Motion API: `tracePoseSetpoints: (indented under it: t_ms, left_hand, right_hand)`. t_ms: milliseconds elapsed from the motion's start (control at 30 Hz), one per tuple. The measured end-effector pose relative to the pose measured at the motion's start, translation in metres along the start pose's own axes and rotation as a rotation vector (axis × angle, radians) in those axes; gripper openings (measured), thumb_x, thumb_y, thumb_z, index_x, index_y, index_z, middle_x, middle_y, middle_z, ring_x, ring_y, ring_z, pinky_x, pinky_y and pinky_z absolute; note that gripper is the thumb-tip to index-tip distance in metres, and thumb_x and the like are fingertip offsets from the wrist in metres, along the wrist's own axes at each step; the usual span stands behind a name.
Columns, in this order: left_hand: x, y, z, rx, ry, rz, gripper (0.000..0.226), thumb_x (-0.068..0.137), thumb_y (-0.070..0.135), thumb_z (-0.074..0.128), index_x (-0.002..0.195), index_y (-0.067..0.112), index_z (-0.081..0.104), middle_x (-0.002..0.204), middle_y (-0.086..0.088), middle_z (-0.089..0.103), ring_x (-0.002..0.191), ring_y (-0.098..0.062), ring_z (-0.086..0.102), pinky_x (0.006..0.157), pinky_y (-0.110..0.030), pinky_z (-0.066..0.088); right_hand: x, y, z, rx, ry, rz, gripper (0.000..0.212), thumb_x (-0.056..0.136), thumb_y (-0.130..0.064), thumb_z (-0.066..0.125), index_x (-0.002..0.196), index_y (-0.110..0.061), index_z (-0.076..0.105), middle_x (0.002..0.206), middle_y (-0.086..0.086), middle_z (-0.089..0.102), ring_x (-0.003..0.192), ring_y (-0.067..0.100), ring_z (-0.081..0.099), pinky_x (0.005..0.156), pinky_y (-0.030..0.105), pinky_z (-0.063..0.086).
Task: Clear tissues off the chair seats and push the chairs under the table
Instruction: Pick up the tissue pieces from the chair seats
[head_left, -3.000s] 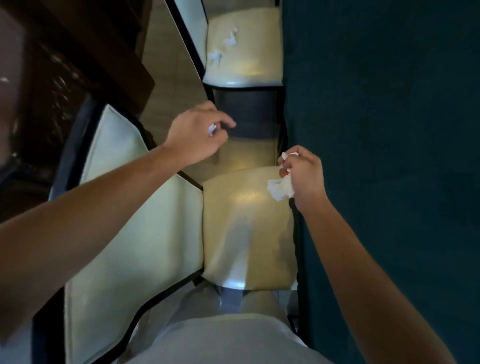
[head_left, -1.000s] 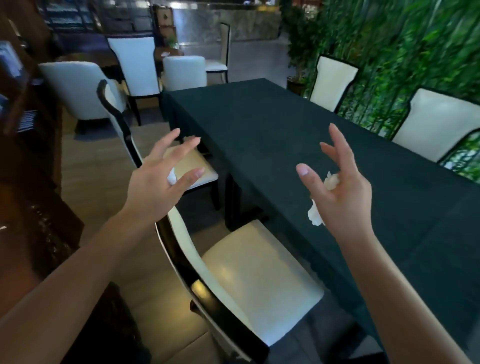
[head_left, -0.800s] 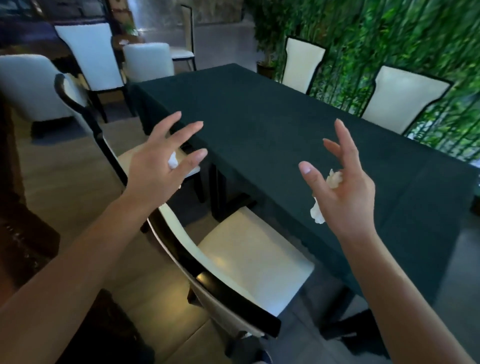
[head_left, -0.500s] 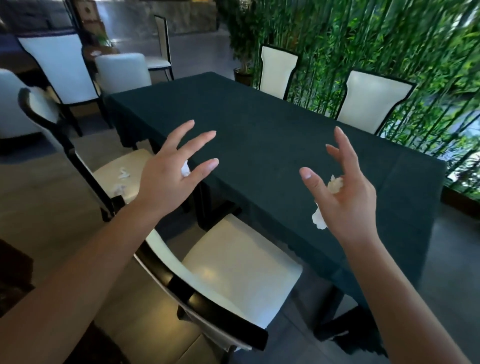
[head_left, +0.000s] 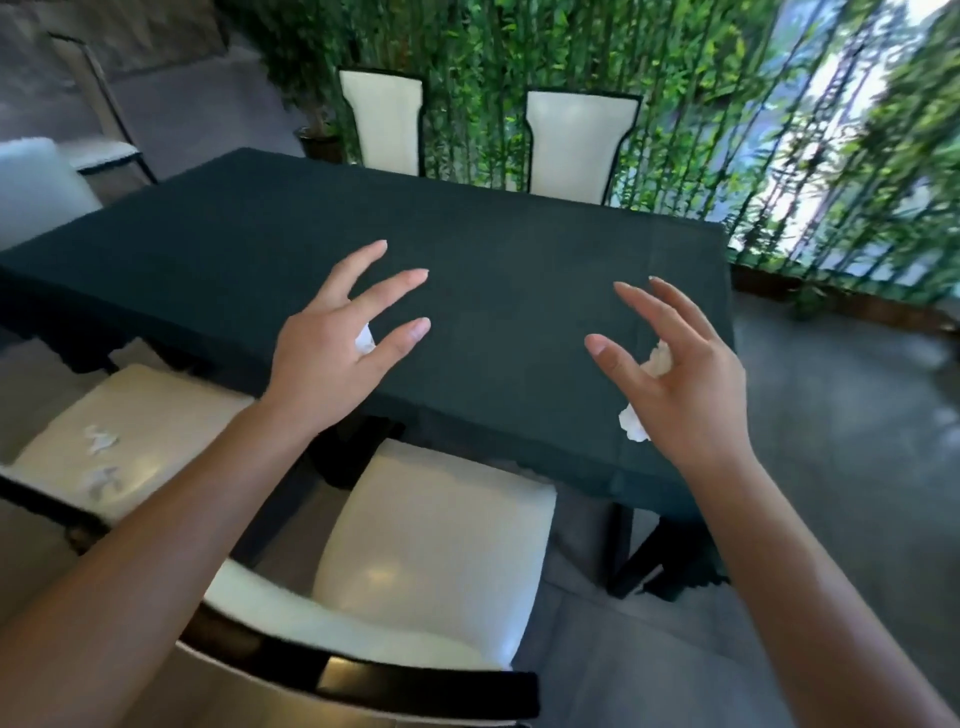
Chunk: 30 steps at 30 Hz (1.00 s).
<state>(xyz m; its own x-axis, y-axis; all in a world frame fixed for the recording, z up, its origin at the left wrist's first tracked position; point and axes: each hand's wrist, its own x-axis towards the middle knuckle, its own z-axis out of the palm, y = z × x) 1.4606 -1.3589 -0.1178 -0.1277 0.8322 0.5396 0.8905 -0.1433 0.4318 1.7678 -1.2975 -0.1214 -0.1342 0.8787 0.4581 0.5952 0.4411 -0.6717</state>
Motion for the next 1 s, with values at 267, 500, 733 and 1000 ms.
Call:
tracePoseSetpoints:
  t_ms: [267,500,733,1000]
  left_hand:
    - [0.021,-0.055,-0.005,-0.197,0.018,0.244,0.039,0.098,0.055,0.055,0.126,0.033,0.071,0.152,0.01,0.048,0.06,-0.01,0.064,0.07,-0.041,0.057]
    - [0.034,-0.086,-0.023,-0.338,-0.084,0.294,0.041,0.095,0.056,0.057,0.129,0.035,0.068,0.153,0.014,0.046,0.066,-0.013,0.067,0.07,-0.041,0.059]
    - [0.01,-0.09,-0.021,-0.344,-0.122,0.298,0.044,0.093,0.059,0.058,0.132,0.038,0.066,0.154,0.016,0.044,0.062,0.003,0.058,0.075,-0.038,0.058]
    - [-0.017,-0.101,-0.045,-0.16,-0.12,0.188,0.042,0.094,0.052,0.059,0.134,0.042,0.062,0.152,0.017,0.045,0.085,-0.009,0.064,0.083,-0.02,0.05]
  right_hand:
    - [-0.021,-0.054,0.026,-0.021,0.277,0.072,0.046,0.089,-0.054,0.071,0.133,-0.044,0.064,0.147,-0.02,0.053,0.134,-0.006,0.047,0.107,0.012,0.035]
    - [-0.056,-0.095,0.048,-0.083,0.378,0.125,0.042,0.091,-0.042,0.073,0.132,-0.039,0.066,0.143,-0.016,0.058,0.13,-0.004,0.052,0.108,0.017,0.039]
    - [-0.07,-0.095,0.059,-0.011,0.37,0.102,0.036,0.092,-0.043,0.072,0.128,-0.038,0.068,0.14,-0.015,0.061,0.128,-0.006,0.053,0.106,0.016,0.04]
    - [-0.074,-0.085,0.09,0.048,0.23,0.146,0.036,0.09,-0.046,0.073,0.126,-0.041,0.069,0.143,-0.017,0.058,0.126,-0.011,0.05,0.101,0.005,0.033]
